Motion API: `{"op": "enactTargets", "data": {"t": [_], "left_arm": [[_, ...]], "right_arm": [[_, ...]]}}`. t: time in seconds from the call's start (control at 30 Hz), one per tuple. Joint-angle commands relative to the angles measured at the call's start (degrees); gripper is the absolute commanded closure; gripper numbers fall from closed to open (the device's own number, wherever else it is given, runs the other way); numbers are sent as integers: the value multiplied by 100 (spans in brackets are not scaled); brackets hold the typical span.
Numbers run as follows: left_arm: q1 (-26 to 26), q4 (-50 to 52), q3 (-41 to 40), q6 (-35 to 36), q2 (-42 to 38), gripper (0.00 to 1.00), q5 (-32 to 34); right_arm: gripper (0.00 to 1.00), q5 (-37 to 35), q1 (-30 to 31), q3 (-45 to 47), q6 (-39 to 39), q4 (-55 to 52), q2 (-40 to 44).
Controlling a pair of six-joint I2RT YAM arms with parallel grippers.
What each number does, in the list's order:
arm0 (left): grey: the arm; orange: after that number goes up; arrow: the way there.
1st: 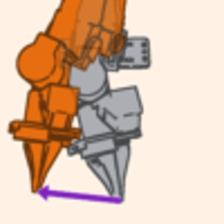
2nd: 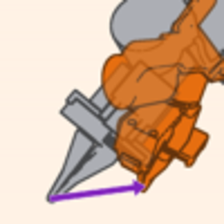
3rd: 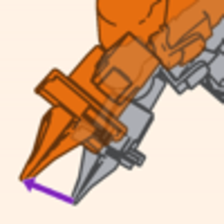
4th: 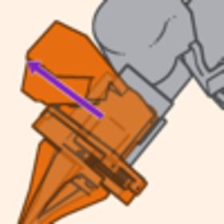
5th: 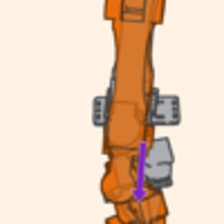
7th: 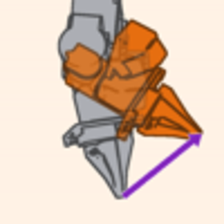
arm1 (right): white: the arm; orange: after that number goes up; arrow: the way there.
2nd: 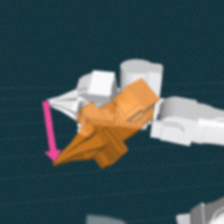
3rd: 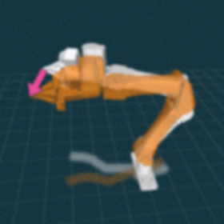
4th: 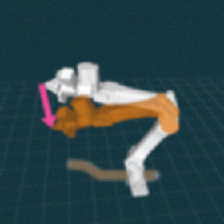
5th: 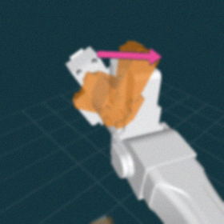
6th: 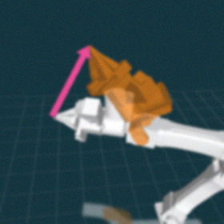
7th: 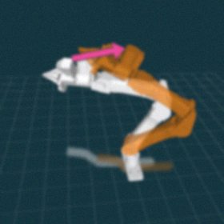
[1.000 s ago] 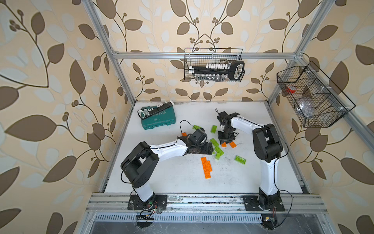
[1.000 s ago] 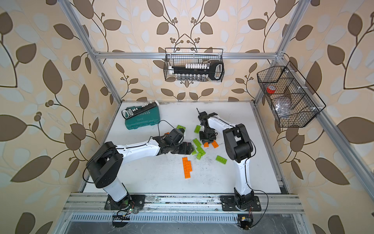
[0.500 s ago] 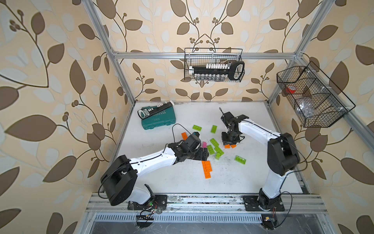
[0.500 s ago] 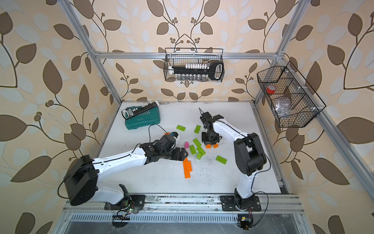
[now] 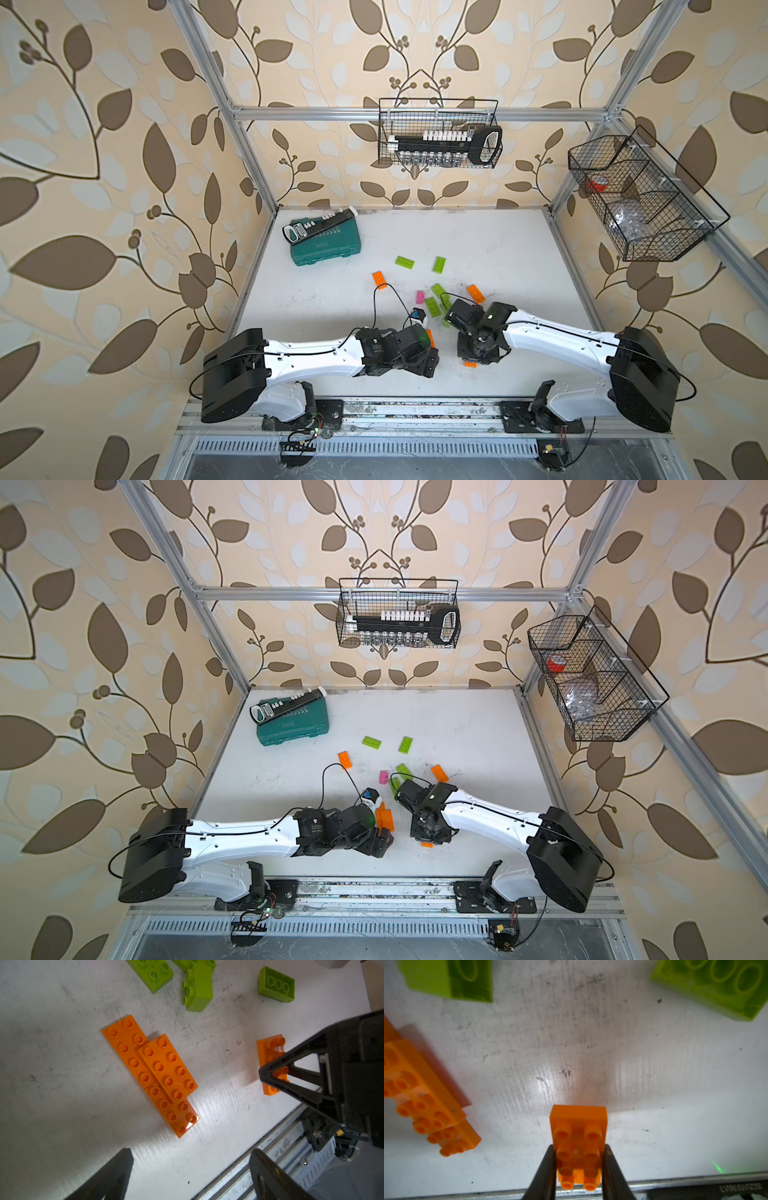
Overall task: Assemble a small pinwheel with lego
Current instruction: Place the lego brick at the center of the board.
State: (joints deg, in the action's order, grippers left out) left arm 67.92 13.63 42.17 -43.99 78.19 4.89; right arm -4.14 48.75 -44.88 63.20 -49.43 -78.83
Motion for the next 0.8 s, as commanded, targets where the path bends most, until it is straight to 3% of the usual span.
{"op": "enactTargets", "data": {"t": [0.0,0.27,0.53,0.77], "left_arm": [[28,-358,83,-191,81,9,136],[20,-431,-7,-303,197,9,91],[20,-535,-69,-408,188,9,58],[-211,-813,-362,-462,-16,8,-96]], "right_arm": [[80,-251,12,113,784,426,-11],[76,-29,-94,232,944,883,-479],[45,120,-70,504,870,946,-48],[41,467,30,794,796,1077,321]]}}
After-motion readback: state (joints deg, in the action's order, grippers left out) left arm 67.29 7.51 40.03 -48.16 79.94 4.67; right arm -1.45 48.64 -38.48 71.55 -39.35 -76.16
